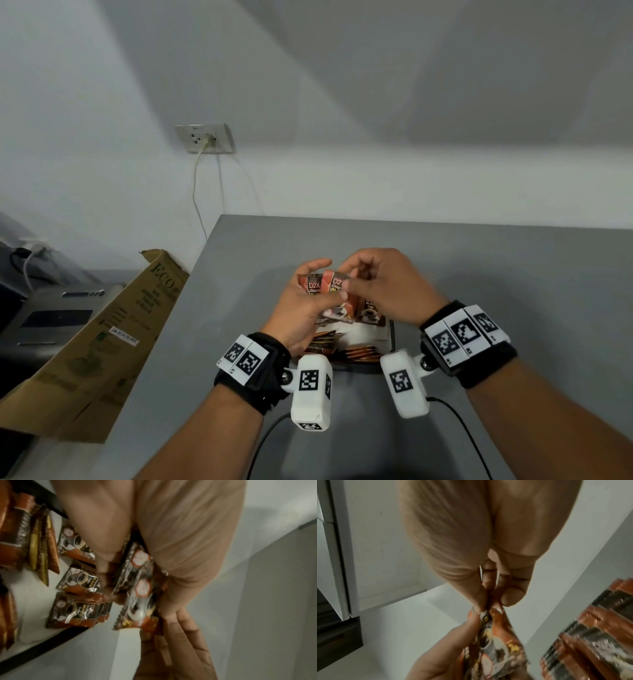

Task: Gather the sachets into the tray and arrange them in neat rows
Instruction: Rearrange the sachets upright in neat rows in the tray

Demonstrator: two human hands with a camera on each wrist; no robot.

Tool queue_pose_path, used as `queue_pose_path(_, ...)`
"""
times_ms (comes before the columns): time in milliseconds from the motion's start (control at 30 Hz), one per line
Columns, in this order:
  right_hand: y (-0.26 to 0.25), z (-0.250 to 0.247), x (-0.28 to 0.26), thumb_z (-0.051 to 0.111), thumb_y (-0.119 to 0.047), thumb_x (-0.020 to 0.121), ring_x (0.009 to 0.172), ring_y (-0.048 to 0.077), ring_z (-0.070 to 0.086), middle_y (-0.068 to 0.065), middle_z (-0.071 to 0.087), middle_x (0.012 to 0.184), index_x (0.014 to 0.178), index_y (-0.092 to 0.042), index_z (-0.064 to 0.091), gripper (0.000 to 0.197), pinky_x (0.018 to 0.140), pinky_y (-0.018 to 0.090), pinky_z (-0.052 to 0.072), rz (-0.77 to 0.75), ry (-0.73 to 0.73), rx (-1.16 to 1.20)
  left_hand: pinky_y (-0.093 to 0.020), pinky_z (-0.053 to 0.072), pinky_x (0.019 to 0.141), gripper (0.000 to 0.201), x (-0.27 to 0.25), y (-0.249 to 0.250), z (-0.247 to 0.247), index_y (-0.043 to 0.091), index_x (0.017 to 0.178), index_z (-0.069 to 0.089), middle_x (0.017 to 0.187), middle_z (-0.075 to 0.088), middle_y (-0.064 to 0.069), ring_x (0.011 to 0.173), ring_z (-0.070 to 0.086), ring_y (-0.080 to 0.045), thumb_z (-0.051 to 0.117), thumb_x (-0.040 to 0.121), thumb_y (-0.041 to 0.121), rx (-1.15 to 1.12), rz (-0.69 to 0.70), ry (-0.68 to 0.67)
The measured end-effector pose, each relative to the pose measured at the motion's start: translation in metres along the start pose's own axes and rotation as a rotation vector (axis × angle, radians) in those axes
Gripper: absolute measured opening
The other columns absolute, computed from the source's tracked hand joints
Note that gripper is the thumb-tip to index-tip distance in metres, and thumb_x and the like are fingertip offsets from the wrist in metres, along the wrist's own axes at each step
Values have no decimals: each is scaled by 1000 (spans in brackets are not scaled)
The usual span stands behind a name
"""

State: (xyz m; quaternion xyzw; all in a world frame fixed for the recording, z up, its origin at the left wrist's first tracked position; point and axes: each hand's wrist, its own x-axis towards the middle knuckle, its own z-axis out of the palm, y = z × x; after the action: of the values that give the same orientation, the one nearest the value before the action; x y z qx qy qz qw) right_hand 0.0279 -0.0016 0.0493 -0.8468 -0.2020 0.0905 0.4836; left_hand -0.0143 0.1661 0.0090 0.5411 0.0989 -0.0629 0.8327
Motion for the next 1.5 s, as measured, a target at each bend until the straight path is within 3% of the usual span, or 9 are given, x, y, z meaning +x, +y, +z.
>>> queue_pose_path(133, 22, -20, 10, 72, -13, 88, 78, 2, 61, -12, 66, 85, 81, -29, 63, 20, 67, 15, 44, 71, 132, -207, -34, 51, 54, 40, 4, 0, -15, 10, 126, 56, 88, 63, -12, 63, 59, -22, 62, 90, -5, -20, -22, 186)
queue_pose_path(267, 55, -16, 13, 69, -8, 88, 83, 14, 63, -8, 65, 87, 86, -26, 63, 19, 69, 22, 50, 189, -7, -392, -31, 51, 50, 32, 6, 0, -29, 12, 119, 56, 86, 65, -8, 61, 61, -16, 58, 92, -6, 7, -38, 247)
queue_pose_path(400, 77, 3, 14, 68, -8, 87, 87, 18, 65, -7, 64, 91, 87, -28, 60, 21, 74, 30, 55, 211, -137, -508, -35, 54, 59, 31, 4, -4, -33, 14, 118, 57, 88, 66, -7, 62, 61, -17, 60, 92, -2, 119, -59, 225)
queue_pose_path(733, 96, 11, 18, 60, -7, 84, 84, 24, 64, 1, 67, 96, 85, -31, 54, 25, 77, 42, 59, 232, -122, -626, -57, 54, 83, 31, 1, -10, -39, 11, 120, 59, 91, 71, -11, 67, 64, -21, 63, 92, 1, 212, -102, 203)
queue_pose_path(933, 96, 9, 19, 58, -7, 88, 87, 24, 62, 4, 66, 100, 96, -22, 63, 18, 79, 40, 57, 174, -141, -685, -58, 51, 86, 29, 0, -10, -36, 10, 120, 58, 80, 69, -7, 63, 62, -19, 62, 92, 0, 209, -118, 215)
queue_pose_path(1133, 101, 10, 18, 62, -11, 89, 105, 22, 55, 3, 63, 106, 109, -17, 68, 22, 92, 34, 47, 109, -102, -704, -48, 48, 76, 28, -1, -9, -32, 11, 116, 58, 75, 69, -6, 60, 60, -19, 61, 92, -3, 199, -124, 204)
queue_pose_path(1267, 97, 12, 13, 69, -20, 87, 103, 18, 53, -1, 63, 102, 105, -17, 71, 18, 94, 30, 42, -23, 17, -646, -61, 50, 88, 29, -1, -10, -36, 9, 118, 58, 82, 69, -10, 67, 60, -22, 62, 92, -2, 207, -128, 222)
queue_pose_path(1367, 88, 25, 4, 58, -28, 94, 97, 11, 53, -9, 65, 100, 102, -27, 75, 19, 96, 31, 43, -123, -156, -693, -65, 48, 93, 27, -2, -10, -36, 10, 116, 59, 82, 71, -9, 66, 62, -21, 63, 92, -1, 219, -131, 225)
queue_pose_path(1500, 89, 42, 1, 44, -36, 100, 108, 16, 45, -8, 58, 120, 120, -27, 69, 34, 98, 36, 37, -111, -331, -871, -63, 48, 92, 26, -3, -9, -32, 12, 114, 60, 90, 71, -12, 78, 61, -29, 64, 91, 0, 243, -127, 218)
